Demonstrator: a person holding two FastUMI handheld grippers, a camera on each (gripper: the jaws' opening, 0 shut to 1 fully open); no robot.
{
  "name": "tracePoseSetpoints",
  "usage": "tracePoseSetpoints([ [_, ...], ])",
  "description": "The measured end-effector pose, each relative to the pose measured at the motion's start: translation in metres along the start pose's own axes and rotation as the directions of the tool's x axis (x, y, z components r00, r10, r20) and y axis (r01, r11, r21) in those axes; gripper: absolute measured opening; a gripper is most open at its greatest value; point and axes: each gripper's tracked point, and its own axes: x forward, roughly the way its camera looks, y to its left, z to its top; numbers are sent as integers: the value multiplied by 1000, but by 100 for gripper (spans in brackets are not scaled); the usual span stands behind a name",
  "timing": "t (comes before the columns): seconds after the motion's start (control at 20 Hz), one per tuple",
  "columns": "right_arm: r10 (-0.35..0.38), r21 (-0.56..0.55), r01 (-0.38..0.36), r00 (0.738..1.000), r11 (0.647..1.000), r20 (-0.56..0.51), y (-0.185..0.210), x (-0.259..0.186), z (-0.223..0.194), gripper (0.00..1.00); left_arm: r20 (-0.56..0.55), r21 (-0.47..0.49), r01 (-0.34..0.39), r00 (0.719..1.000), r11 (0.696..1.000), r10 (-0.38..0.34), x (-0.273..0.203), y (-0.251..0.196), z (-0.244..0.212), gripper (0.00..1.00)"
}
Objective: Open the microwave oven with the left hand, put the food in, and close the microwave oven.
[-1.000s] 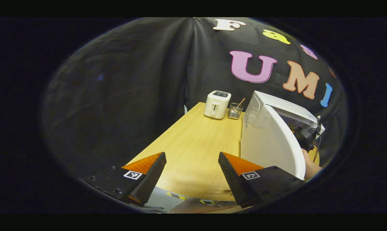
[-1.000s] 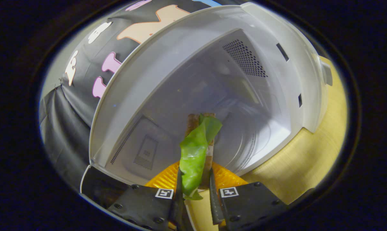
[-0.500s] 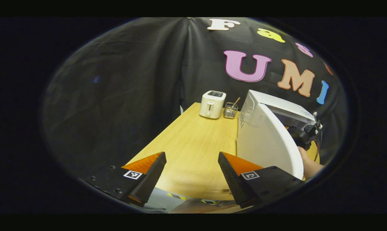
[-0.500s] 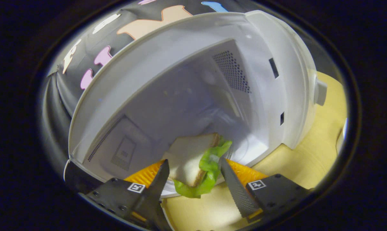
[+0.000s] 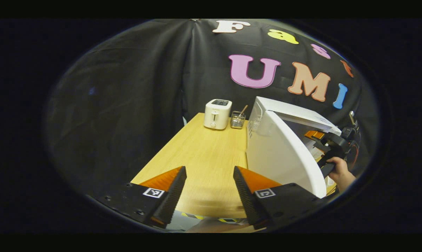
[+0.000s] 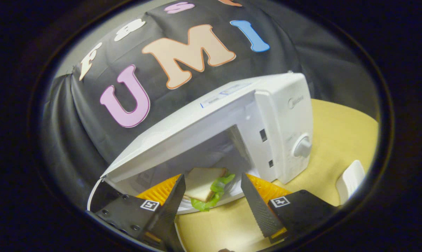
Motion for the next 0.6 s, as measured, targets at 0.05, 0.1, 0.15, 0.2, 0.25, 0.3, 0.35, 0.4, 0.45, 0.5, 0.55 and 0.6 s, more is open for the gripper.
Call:
tracePoseSetpoints([
  [0.05, -4, -24, 4, 1000, 1000, -7, -2, -12, 0, 98, -8, 13, 9, 1000, 1000, -9, 1, -3, -3, 62],
  [0.1, -4, -47, 3, 1000, 999, -16, -3, -22, -2, 99, -14, 29, 15, 1000, 999, -15, 1, -5, -4, 50],
  [0.15, -3, -69, 1, 1000, 998, -24, -4, -33, -4, 99, -14, 41, 24, 1000, 999, -23, 1, -6, -4, 37],
  [0.2, 2, -85, -5, 1000, 996, -25, -3, -44, -4, 99, -14, 48, 35, 999, 998, -35, 1, -9, -3, 25],
  [0.25, 9, -95, -11, 1000, 995, -22, -1, -55, -3, 99, -11, 56, 39, 999, 998, -39, 1, -10, -4, 15],
  [0.3, 16, -101, -18, 1000, 995, -21, 2, -65, -2, 99, -18, 68, 38, 999, 997, -36, 0, -10, -5, 11],
  [0.35, 18, -108, -20, 1000, 994, -20, 3, -74, -2, 99, -26, 79, 40, 999, 996, -38, 0, -10, -8, 2],
  [0.4, 21, -118, -23, 1000, 993, -19, 4, -84, 0, 90, -31, 86, 47, 999, 995, -44, 0, -12, -10, 7],
  [0.45, 18, -131, -20, 1000, 991, -15, 3, -94, 3, 90, -26, 88, 59, 998, 994, -56, -2, -13, -9, 1],
  [0.5, 12, -139, -14, 1000, 990, -11, 2, -104, 6, 90, -19, 90, 68, 998, 994, -66, -4, -14, -7, 1],
  [0.55, 5, -145, -5, 1000, 989, -1, 0, -112, 9, 90, -15, 95, 73, 997, 993, -72, -5, -16, -7, 1],
  [0.6, -5, -147, 7, 1000, 989, 11, -3, -123, 12, 90, -11, 101, 79, 997, 992, -79, -6, -16, -6, 1],
])
